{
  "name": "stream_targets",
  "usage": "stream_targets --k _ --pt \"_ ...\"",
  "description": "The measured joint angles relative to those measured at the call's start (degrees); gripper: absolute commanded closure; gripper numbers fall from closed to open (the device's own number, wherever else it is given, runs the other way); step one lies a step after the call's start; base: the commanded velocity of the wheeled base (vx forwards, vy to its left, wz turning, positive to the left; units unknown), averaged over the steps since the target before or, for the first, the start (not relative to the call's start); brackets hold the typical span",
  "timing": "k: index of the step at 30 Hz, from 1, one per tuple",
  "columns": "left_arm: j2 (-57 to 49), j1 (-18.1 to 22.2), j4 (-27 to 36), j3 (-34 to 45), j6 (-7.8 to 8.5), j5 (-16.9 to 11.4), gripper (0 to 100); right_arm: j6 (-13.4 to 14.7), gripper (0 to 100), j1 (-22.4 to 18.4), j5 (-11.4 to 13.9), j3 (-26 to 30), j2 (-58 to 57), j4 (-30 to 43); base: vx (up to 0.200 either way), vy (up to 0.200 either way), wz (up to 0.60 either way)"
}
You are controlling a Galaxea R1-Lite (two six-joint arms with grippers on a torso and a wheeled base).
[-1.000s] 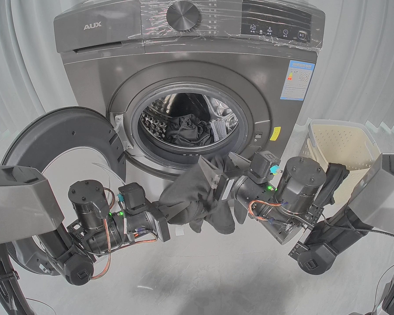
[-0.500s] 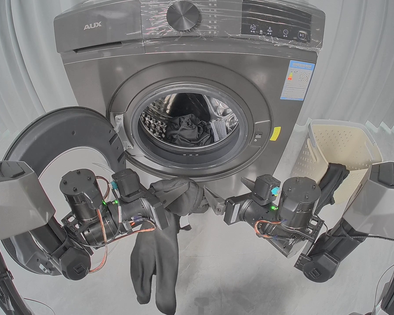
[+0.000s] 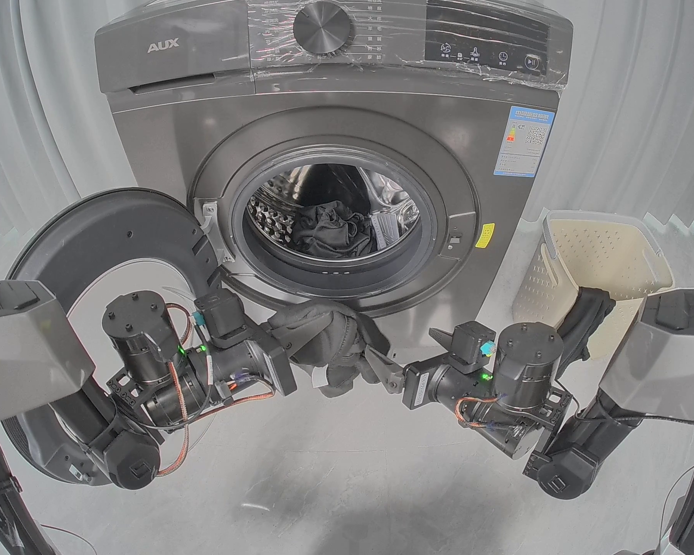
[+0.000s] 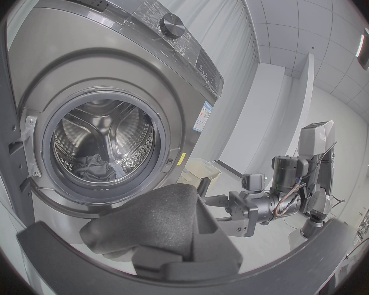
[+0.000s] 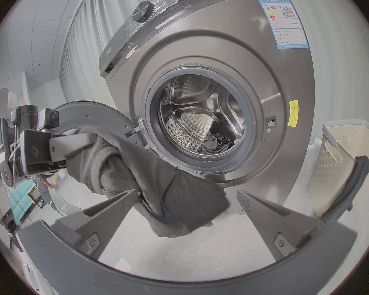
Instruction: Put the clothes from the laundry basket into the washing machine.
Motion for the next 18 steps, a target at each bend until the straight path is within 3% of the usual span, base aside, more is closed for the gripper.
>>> stream_targets --k 8,18 --pt "-0.63 0.01 0.0 -1.05 -0.49 0.04 100 -0.8 0 -0.68 0.44 0.05 1.84 -0.11 0.0 0.0 0.0" --pt "-0.89 0.01 0.0 -1.24 -0.4 0.02 100 -0.78 0 -0.99 5.11 -0.13 4.72 -1.17 0.0 0.0 0.0"
